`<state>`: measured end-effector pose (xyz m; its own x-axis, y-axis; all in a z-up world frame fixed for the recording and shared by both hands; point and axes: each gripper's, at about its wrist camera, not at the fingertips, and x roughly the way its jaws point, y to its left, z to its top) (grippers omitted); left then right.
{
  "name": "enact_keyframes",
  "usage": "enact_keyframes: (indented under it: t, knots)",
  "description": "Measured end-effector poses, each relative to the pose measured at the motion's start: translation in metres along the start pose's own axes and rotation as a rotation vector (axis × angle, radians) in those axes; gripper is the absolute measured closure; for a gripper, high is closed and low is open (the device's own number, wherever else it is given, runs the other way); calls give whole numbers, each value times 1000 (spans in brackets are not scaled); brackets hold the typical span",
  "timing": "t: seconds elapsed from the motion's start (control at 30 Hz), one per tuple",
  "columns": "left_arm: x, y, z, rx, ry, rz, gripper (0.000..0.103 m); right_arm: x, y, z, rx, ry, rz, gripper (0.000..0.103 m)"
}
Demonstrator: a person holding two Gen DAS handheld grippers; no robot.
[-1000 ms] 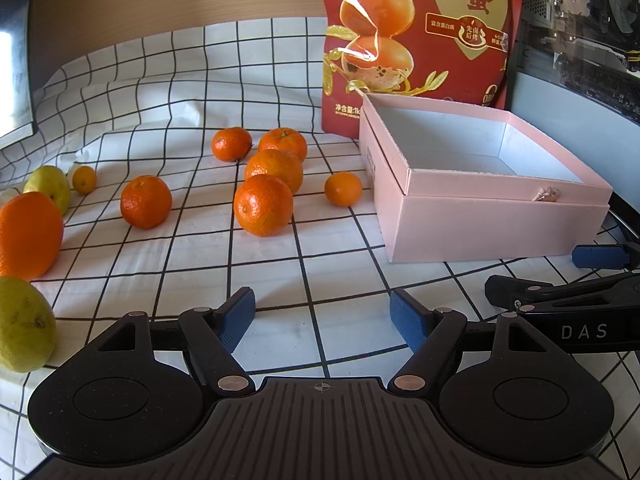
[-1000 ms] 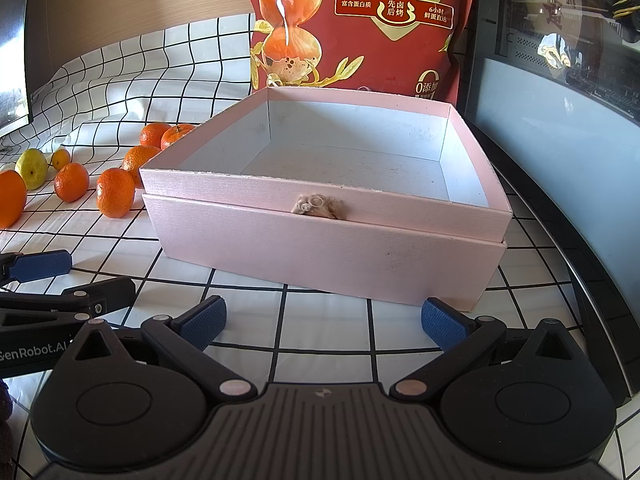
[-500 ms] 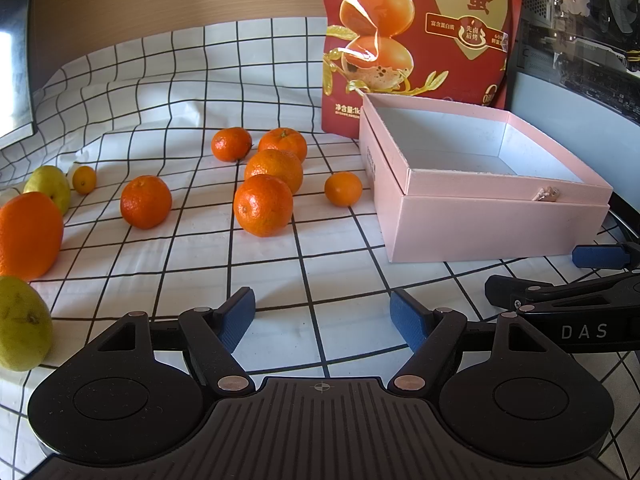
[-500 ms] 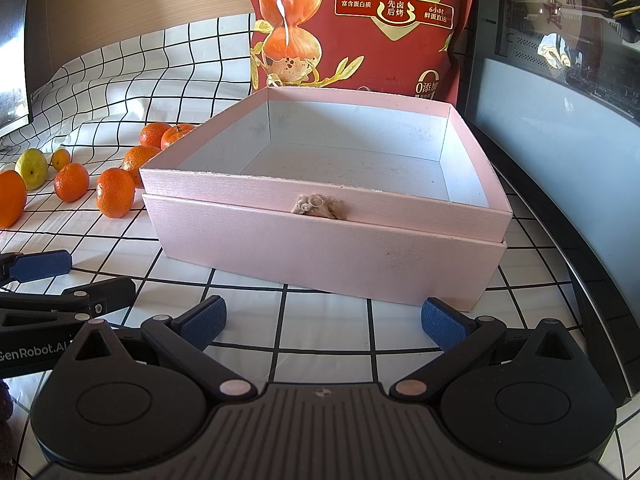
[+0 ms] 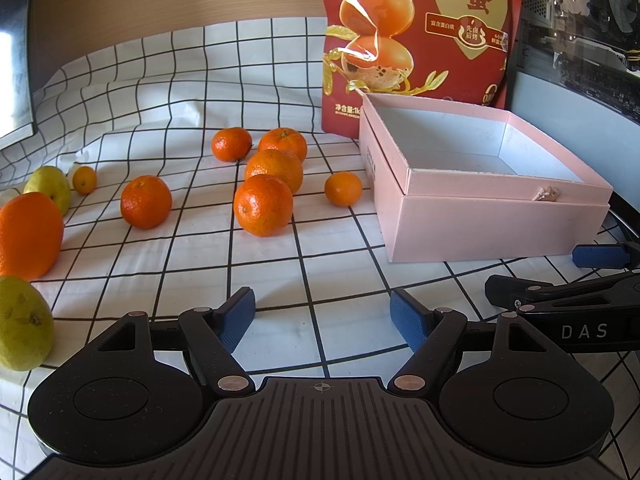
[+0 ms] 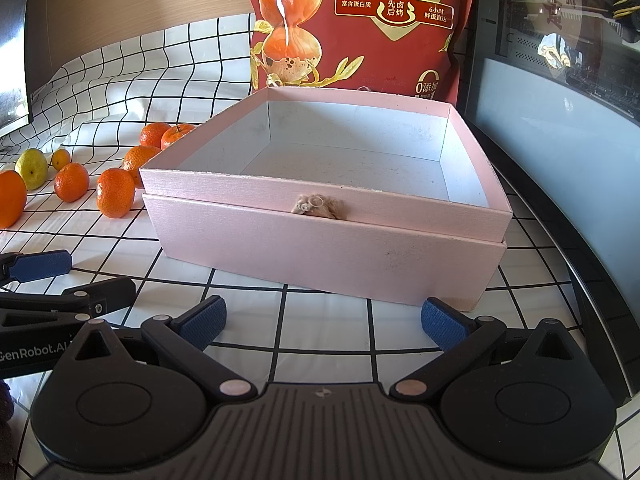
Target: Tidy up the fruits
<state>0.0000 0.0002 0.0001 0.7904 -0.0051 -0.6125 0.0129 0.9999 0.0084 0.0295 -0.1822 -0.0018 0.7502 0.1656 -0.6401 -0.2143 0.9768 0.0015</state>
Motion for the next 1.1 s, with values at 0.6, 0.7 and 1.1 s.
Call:
enact_keyframes:
  t: [0.6, 0.7, 1.1]
  knots:
    - [5, 3, 1, 1, 0, 2, 22, 0, 0, 0, 1, -1, 3, 0]
    - [5, 3, 3, -2, 0, -2, 23, 0, 0, 0, 0, -1, 3, 0]
    - [-15, 38, 12, 14, 90, -73, 32, -4, 0, 9, 1, 118, 4, 0]
